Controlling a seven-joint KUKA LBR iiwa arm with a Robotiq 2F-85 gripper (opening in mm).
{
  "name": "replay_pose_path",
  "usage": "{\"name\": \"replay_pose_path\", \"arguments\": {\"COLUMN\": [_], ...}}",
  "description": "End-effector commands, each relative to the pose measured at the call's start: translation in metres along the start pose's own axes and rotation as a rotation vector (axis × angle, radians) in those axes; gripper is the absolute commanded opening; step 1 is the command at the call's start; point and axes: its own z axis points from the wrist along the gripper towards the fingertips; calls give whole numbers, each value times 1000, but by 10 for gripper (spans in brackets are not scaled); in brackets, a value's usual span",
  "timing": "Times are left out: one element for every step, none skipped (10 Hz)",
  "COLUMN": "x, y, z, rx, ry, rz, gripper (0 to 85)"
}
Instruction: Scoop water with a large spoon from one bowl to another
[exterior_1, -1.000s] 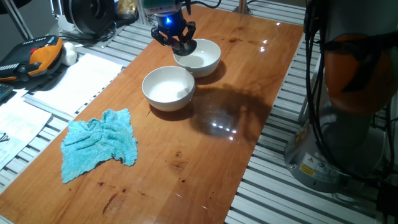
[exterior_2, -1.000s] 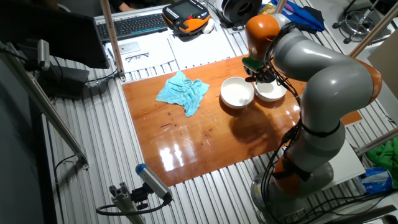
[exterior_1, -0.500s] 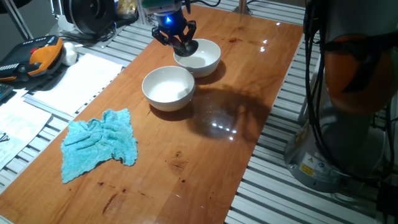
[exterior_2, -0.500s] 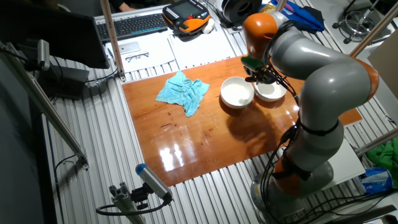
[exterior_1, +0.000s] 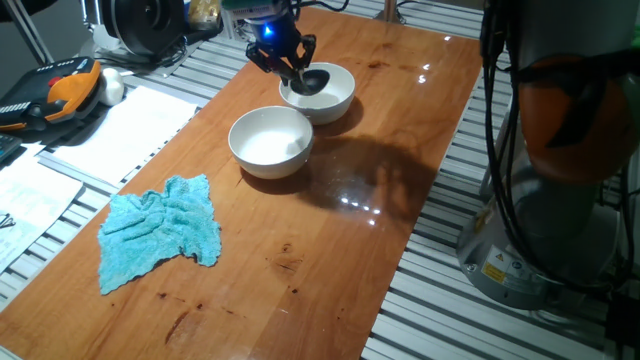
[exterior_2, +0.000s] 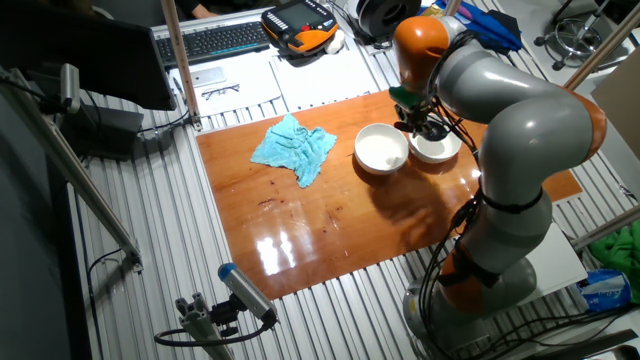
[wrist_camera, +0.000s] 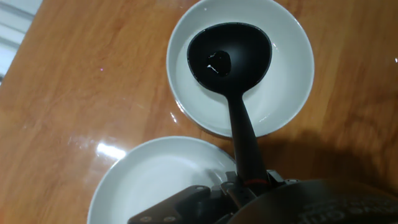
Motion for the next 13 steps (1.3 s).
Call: {"name": "replay_pose_path", "arguments": {"x": [-1,-3,-6,-7,-8,-9,-9,-9,-9,-9,-10,-10,-10], "y": [2,5,12,14,15,16,16,17,17,16,16,17,19], "z": [4,9,16,21,22,23,23,24,24,25,27,28,30], "rx": [-6,-13,-23,-34,-36,-36,-36,-33,-30,-30,-29,-32,-36], "ry": [-7,-11,-4,-1,0,0,-5,-13,-17,-17,-17,-18,-14], "rz": [14,20,50,62,63,63,48,24,-2,-15,-18,-14,12], "gripper": [0,0,0,0,0,0,0,0,0,0,0,0,0]}}
